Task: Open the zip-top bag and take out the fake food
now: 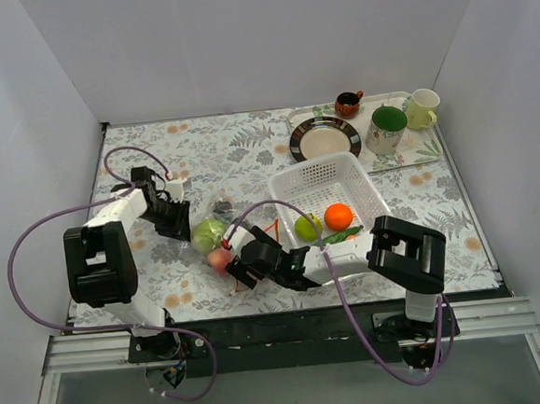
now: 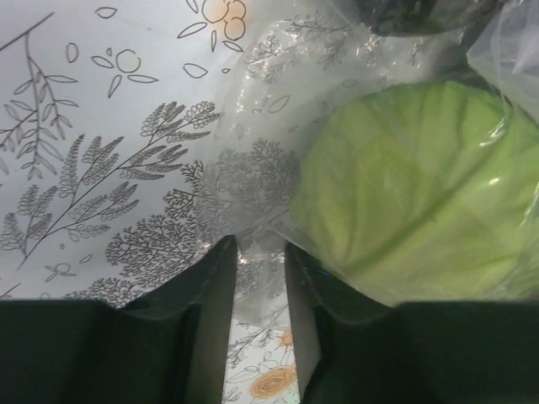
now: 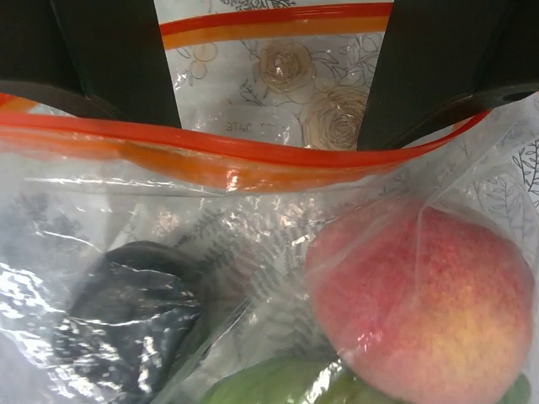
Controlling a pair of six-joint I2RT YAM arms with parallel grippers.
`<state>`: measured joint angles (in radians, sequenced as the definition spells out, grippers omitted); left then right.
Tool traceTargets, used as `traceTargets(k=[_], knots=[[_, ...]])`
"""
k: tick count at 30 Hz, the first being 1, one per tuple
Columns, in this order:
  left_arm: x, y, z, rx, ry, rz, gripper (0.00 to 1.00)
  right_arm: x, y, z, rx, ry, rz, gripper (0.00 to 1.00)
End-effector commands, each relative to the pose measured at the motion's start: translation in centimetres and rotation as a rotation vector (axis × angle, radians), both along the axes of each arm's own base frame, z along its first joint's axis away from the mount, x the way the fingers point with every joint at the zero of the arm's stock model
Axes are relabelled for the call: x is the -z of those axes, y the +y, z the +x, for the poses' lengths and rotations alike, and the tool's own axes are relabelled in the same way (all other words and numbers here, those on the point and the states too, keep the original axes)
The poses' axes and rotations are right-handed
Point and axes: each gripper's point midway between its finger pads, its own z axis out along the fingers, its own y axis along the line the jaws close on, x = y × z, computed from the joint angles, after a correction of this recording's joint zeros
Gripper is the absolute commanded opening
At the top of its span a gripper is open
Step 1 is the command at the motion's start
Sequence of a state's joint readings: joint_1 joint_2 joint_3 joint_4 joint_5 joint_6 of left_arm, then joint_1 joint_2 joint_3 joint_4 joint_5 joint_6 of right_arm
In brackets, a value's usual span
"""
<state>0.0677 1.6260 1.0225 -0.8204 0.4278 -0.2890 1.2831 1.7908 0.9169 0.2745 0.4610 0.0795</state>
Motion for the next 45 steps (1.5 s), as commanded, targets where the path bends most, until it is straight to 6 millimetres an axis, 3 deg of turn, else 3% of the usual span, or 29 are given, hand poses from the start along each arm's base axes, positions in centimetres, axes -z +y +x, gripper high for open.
traceTargets(k=[1,5,8,9,13,19,28,32,39,43,44,45], knots=[[-0.2,-1.6,0.5,0.038,-0.02,-0.038,0.23,-1.5,3.0,-0.1,-0.053,-0.002,0.1,0.92],[-0.3,-2.6,0.2,0.042,-0.001,-0.071,0.15,-2.1,3.5,-1.0,-0.097,0.012,0.177,0.96],[-0.8,-3.1,0.0,0.041,0.01,-0.094,0.0,-3.3,4.2,-1.6,-0.147,-0.011,0.267,0.98],[-1.0,-4.1,-0.5,0.072,0.027,-0.102,0.0,-4.8,4.9,-1.5,-0.158,-0.032,0.323,0.98],[-3.1,-5.1,-0.5,0.09,0.013,-0.147,0.0,-6.6,6.4,-1.6,-0.192,-0.047,0.388,0.98],[-4.7,-6.8,-1.6,0.131,0.021,-0.173,0.0,-8.0,8.4,-1.9,-0.232,-0.041,0.451,0.98],[-3.3,-8.1,-5.7,0.202,0.081,-0.134,0.0,-6.5,9.4,-1.4,-0.208,-0.019,0.43,0.98],[-3.9,-8.0,-5.5,0.208,0.065,-0.128,0.0,-5.4,9.1,-1.5,-0.199,-0.005,0.402,0.98],[-3.8,-9.1,-8.0,0.286,0.156,-0.154,0.0,-6.3,10.0,-0.4,-0.187,-0.057,0.397,0.98],[-4.0,-9.3,-8.6,0.314,0.169,-0.145,0.0,-5.7,10.6,-0.3,-0.207,-0.055,0.367,0.98],[-4.0,-9.2,-8.6,0.317,0.163,-0.139,0.0,-5.4,10.7,-0.6,-0.223,-0.047,0.362,0.95],[-3.9,-8.9,-8.2,0.312,0.148,-0.114,0.0,-5.3,10.6,-0.7,-0.229,-0.04,0.362,0.86]])
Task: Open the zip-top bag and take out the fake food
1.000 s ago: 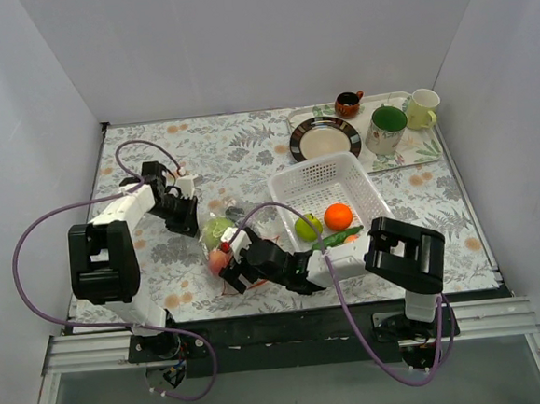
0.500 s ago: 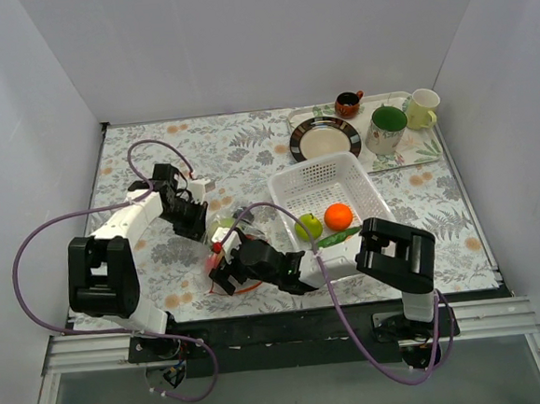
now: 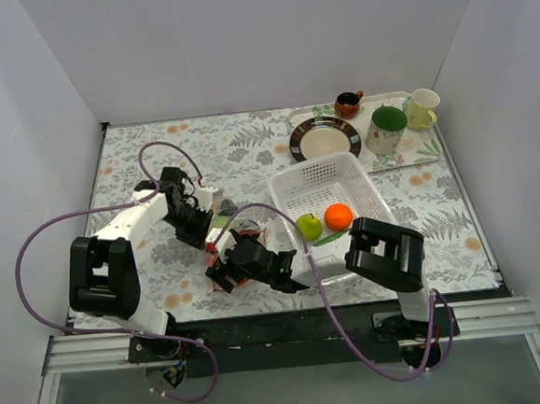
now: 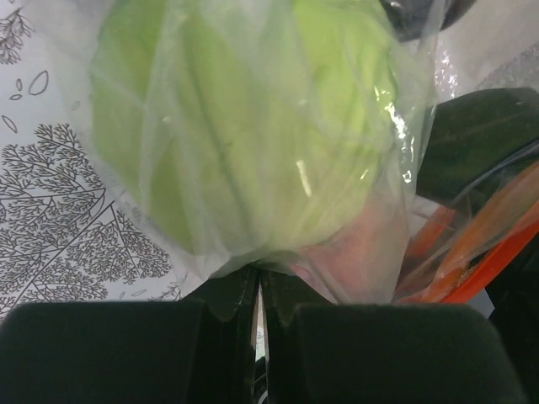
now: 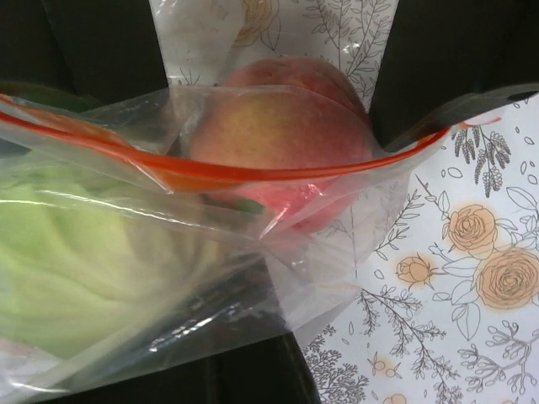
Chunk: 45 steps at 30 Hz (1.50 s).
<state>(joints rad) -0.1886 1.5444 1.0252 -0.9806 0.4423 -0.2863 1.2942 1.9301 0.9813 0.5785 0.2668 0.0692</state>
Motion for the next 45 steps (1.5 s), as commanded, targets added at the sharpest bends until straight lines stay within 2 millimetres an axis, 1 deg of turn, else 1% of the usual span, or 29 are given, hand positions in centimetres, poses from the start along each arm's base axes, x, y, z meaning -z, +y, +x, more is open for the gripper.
traceTargets(k=[1,3,4,5,9,11,12,13,14,17,19,23,24,25,27,30,31,32,33,34,35,36,37,38,39,40,41,43,45], knots=[[-1.7,-2.1,-2.7,0.043,0.074,-0.078,0.0,-3.6,2.7,0.7,-0.046,-0.049,0.118,0.79],[-1.5,-1.1,-1.3,0.018,0.018,-0.013,0.0,-4.1,2.2,0.3,-0.044,-0.03,0.132,0.64],[-1.7,-0.8,-0.4,0.006,-0.013,0.007,0.0,-3.2,1.2,0.1,-0.039,-0.018,0.113,0.6],[-1.8,-0.6,0.7,-0.018,-0.049,0.023,0.0,-4.1,0.7,-0.1,-0.036,-0.02,0.132,0.58],[-3.2,0.7,4.8,-0.085,-0.17,0.1,0.0,-4.9,-1.7,-1.0,-0.018,-0.013,0.142,0.58],[-4.7,1.6,7.3,-0.119,-0.254,0.138,0.0,-5.7,-3.1,-1.5,-0.003,-0.008,0.148,0.59],[-5.2,1.9,8.0,-0.132,-0.279,0.144,0.0,-5.5,-3.8,-1.7,0.002,-0.001,0.131,0.6],[-5.6,2.2,8.5,-0.137,-0.297,0.157,0.0,-6.7,-4.4,-1.8,0.018,-0.001,0.152,0.61],[-6.7,2.5,9.4,-0.148,-0.328,0.157,0.0,-6.1,-5.3,-2.1,0.026,0.009,0.134,0.62],[-7.8,2.9,10.3,-0.161,-0.358,0.156,0.0,-6.3,-7.2,-2.3,0.077,0.047,0.114,0.65],[-7.9,3.1,10.4,-0.167,-0.361,0.154,0.0,-5.9,-8.6,-2.6,0.101,0.071,0.07,0.65],[-7.0,3.6,9.6,-0.166,-0.355,0.173,0.0,-5.3,-10.7,-3.5,0.132,0.135,0.038,0.65],[-6.2,3.9,9.1,-0.162,-0.342,0.185,0.0,-4.7,-11.6,-3.8,0.14,0.147,0.019,0.65],[-5.8,4.1,8.8,-0.161,-0.338,0.196,0.0,-5.6,-12.2,-3.9,0.148,0.144,0.043,0.64],[-5.1,4.4,8.2,-0.158,-0.335,0.201,0.0,-5.8,-13.6,-4.1,0.179,0.155,0.045,0.6],[-5.1,4.1,7.8,-0.159,-0.325,0.181,0.0,-9.0,-15.7,-3.2,0.236,0.098,0.12,0.58],[-5.5,4.0,8.0,-0.16,-0.33,0.169,0.0,-11.6,-16.7,-2.3,0.286,0.054,0.179,0.57],[-5.9,3.7,7.8,-0.161,-0.319,0.155,0.0,-12.7,-17.3,-1.8,0.311,0.029,0.197,0.56],[-6.4,3.4,7.9,-0.163,-0.313,0.139,0.0,-13.3,-18.2,-1.4,0.337,0.006,0.19,0.54],[-8.1,2.4,8.6,-0.154,-0.335,0.086,0.0,-14.3,-19.5,-0.2,0.399,-0.038,0.188,0.53],[-8.8,1.9,8.2,-0.148,-0.31,0.062,0.0,-15.6,-20.0,0.6,0.434,-0.057,0.192,0.5],[-9.7,1.4,8.2,-0.145,-0.307,0.032,0.0,-14.6,-21.5,1.1,0.479,-0.069,0.109,0.5],[-10.9,0.2,8.1,-0.127,-0.297,-0.037,0.0,-14.3,-23.3,2.7,0.592,-0.086,0.073,0.49],[-12.5,-0.4,7.9,-0.115,-0.294,-0.071,0.0,-14.5,-24.3,3.4,0.65,-0.087,0.05,0.49],[-13.5,-0.9,7.7,-0.1,-0.29,-0.109,0.0,-14.0,-25.4,4.0,0.7,-0.084,0.016,0.49],[-14.4,-1.9,7.1,-0.064,-0.28,-0.167,0.0,-12.6,-27.8,4.9,0.783,-0.089,-0.066,0.51],[-15.4,-2.2,6.5,-0.044,-0.273,-0.191,0.0,-12.1,-28.7,5.1,0.843,-0.061,-0.06,0.55],[-16.2,-2.5,5.3,-0.001,-0.263,-0.219,0.0,-10.1,-31.5,5.7,0.938,-0.043,-0.118,0.61],[-16.4,-2.8,4.3,0.03,-0.256,-0.245,0.0,-8.8,-32.4,5.7,0.97,-0.016,-0.125,0.86]])
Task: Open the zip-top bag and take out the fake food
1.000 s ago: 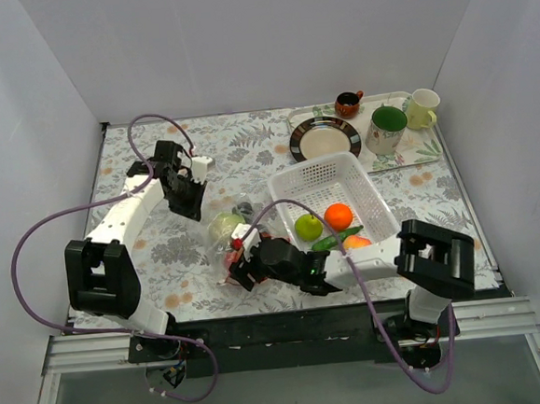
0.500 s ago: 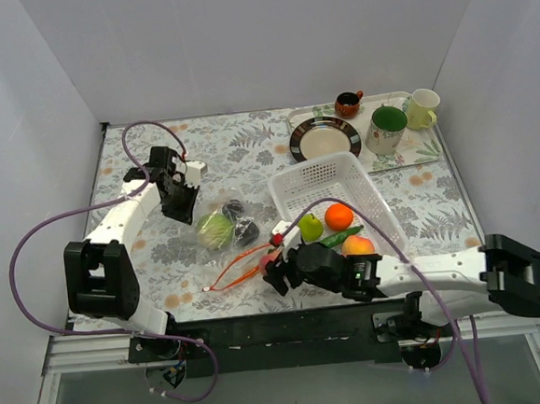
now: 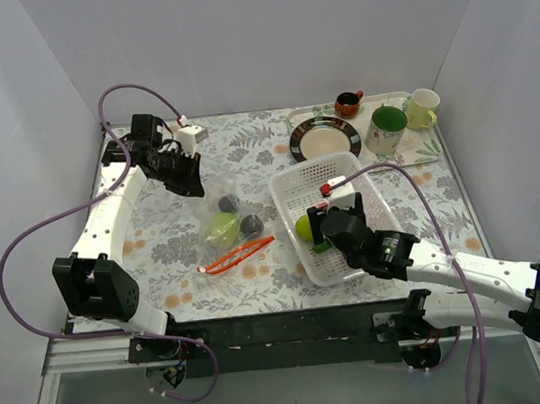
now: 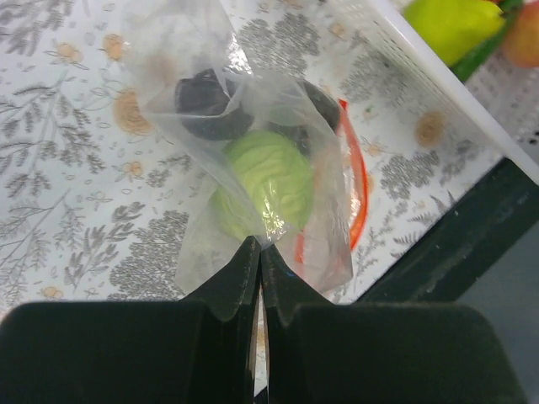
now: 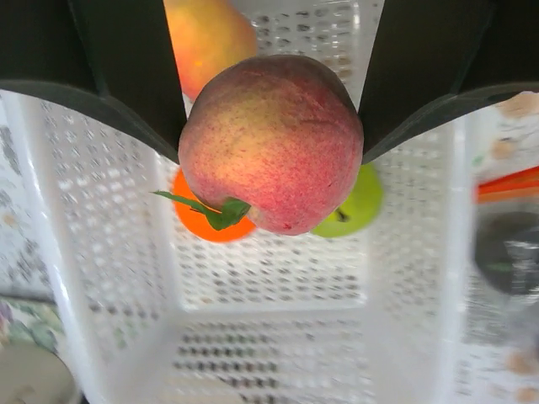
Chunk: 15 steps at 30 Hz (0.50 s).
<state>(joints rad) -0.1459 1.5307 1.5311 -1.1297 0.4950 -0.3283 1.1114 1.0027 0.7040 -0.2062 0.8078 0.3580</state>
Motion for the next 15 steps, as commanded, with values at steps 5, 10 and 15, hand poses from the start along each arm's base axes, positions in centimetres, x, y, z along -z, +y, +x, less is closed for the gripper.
traceTargets(k=[5,10,15], knots=[[-0.7,-1.4,-5.9,0.14,0.08,-0.109,0.0,2.6,-4.4,0.7,0.157,0.052,-0.115,0.98],[0.9,-1.0,-6.4,0.126,0.106,-0.091,0.0,-1.2,-0.4,0.6,0.023,-0.005,-0.085,0.98],[3.9,1.9,-4.8,0.016,0.048,0.079,0.0,-4.2,4.0,-2.0,-0.116,-0.083,-0.084,0.98]])
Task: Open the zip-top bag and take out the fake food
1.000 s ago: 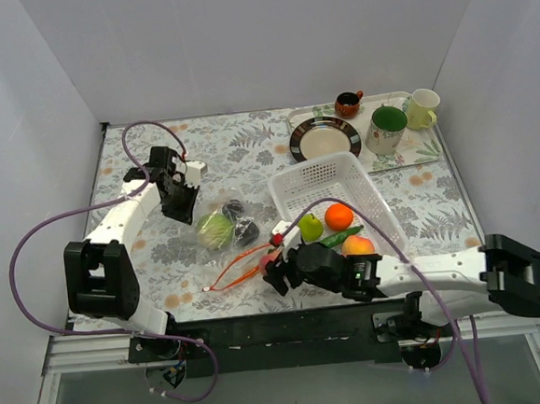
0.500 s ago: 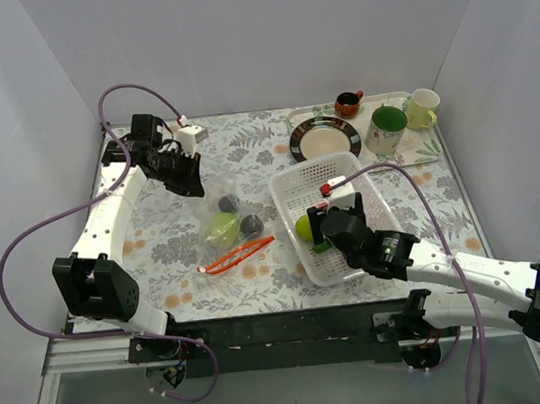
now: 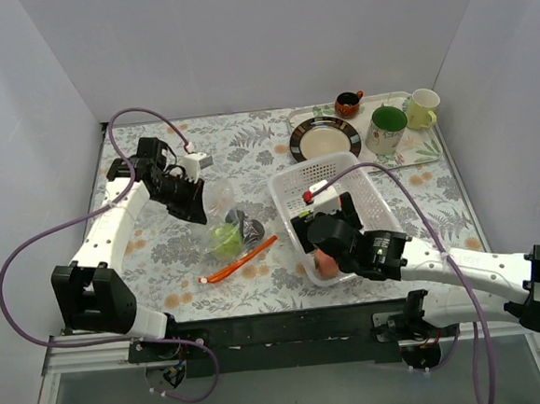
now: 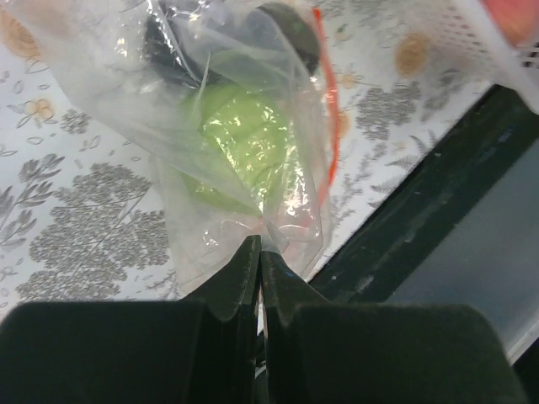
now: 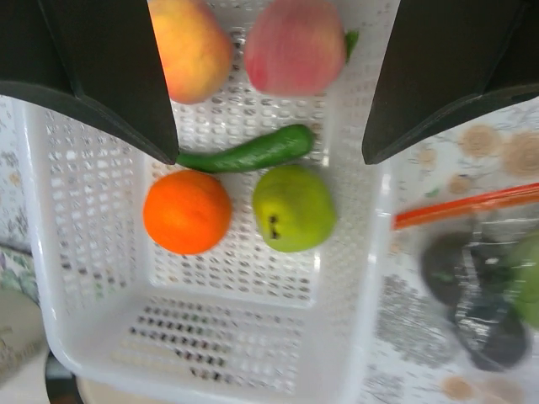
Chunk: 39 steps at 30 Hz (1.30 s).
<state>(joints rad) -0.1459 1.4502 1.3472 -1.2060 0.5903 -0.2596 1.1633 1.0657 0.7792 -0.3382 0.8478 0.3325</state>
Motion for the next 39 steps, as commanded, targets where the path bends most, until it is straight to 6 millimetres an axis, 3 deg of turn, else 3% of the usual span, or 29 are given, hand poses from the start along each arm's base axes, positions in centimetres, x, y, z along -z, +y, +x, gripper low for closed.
traceTargets(k=[1,5,9,11,12,15,19,26,32,39], knots=[[2.0,2.8,1.7,-0.086,-0.12,0.151,0.0,-5.1,4.7,-1.7,-0.122,-0.106,0.061,0.98],[5.7,5.3,2.8,-0.133,-0.139,0.295,0.0,-4.2,8.5,-4.5,-0.267,-0.099,0.052,0.98],[8.4,6.7,3.6,-0.152,-0.126,0.386,0.0,-0.2,12.7,-7.5,-0.435,-0.013,0.027,0.98],[9.9,7.7,4.2,-0.173,-0.119,0.442,0.0,1.0,14.2,-8.0,-0.464,0.006,0.046,0.98],[10.3,7.8,4.5,-0.181,-0.119,0.454,0.0,2.5,14.9,-8.4,-0.494,0.034,0.024,0.98],[11.6,8.0,5.0,-0.187,-0.093,0.473,0.0,3.5,17.3,-8.4,-0.529,0.021,0.038,0.98],[12.2,7.8,5.0,-0.189,-0.07,0.469,0.0,3.7,20.3,-7.8,-0.576,-0.019,0.054,0.98],[12.8,7.8,4.0,-0.173,-0.051,0.465,0.0,6.0,24.8,-5.4,-0.593,0.035,0.124,0.98],[13.2,7.6,2.6,-0.151,-0.03,0.448,0.0,7.0,25.4,-1.5,-0.461,0.009,0.055,0.98],[13.0,7.3,2.3,-0.141,-0.035,0.429,0.0,8.8,25.5,0.1,-0.433,0.039,0.016,0.98]])
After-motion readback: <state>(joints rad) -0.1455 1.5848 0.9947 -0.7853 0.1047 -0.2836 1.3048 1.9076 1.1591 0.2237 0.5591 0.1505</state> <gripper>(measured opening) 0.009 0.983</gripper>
